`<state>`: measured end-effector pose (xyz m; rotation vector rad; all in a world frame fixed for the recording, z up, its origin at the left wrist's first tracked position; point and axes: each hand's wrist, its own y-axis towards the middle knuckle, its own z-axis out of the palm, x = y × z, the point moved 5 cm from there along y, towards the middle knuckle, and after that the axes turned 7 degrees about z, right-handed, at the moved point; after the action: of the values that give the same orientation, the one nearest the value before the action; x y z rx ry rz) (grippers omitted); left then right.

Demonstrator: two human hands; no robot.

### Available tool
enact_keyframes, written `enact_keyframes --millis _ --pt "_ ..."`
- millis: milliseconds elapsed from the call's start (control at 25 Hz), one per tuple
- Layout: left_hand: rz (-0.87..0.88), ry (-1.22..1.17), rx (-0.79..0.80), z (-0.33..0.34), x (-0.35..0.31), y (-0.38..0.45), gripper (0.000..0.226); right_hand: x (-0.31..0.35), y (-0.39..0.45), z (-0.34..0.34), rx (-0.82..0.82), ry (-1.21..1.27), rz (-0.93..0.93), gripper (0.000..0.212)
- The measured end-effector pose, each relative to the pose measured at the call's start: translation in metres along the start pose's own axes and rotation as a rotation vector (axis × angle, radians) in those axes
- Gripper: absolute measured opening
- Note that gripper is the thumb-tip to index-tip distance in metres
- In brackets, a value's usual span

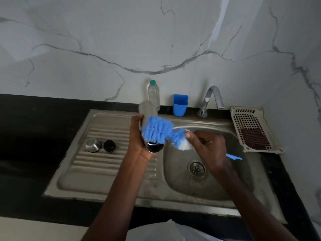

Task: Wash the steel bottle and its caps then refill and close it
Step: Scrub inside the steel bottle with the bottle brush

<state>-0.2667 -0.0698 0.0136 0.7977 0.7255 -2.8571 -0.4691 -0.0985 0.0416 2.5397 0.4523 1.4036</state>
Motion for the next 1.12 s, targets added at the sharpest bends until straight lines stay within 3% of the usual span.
enact_keyframes --millis 120,200,280,480,680,880,1120 --pt "0.013 0.058 0.022 0.0 -0.019 0.004 0.046 0.012 0.009 0.013 0.014 0.008 -0.052 0.058" --pt "0.0 0.05 0.12 0.005 -0.03 0.005 0.057 0.0 0.005 0.008 -0.005 0.067 -0.009 0.058" --pt "-0.016 0.006 0.094 0.0 -0.033 0.011 0.064 -0.011 -0.003 0.005 -0.026 0.115 0.05 0.059" --pt "-0.094 -0.014 0.118 0.007 -0.017 0.015 0.046 -0.001 0.001 0.02 -0.033 0.033 0.049 0.062" --pt "-0.162 -0.088 0.09 0.011 -0.002 0.016 0.068 -0.026 -0.004 -0.003 -0.054 0.032 0.078 0.063" --pt "-0.079 -0.031 0.022 0.015 0.006 0.017 0.037 -0.011 0.01 -0.004 -0.038 -0.031 -0.003 0.058" --pt "-0.083 -0.04 0.121 0.03 0.02 0.025 0.076 -0.036 0.013 -0.007 -0.044 0.022 0.089 0.063"
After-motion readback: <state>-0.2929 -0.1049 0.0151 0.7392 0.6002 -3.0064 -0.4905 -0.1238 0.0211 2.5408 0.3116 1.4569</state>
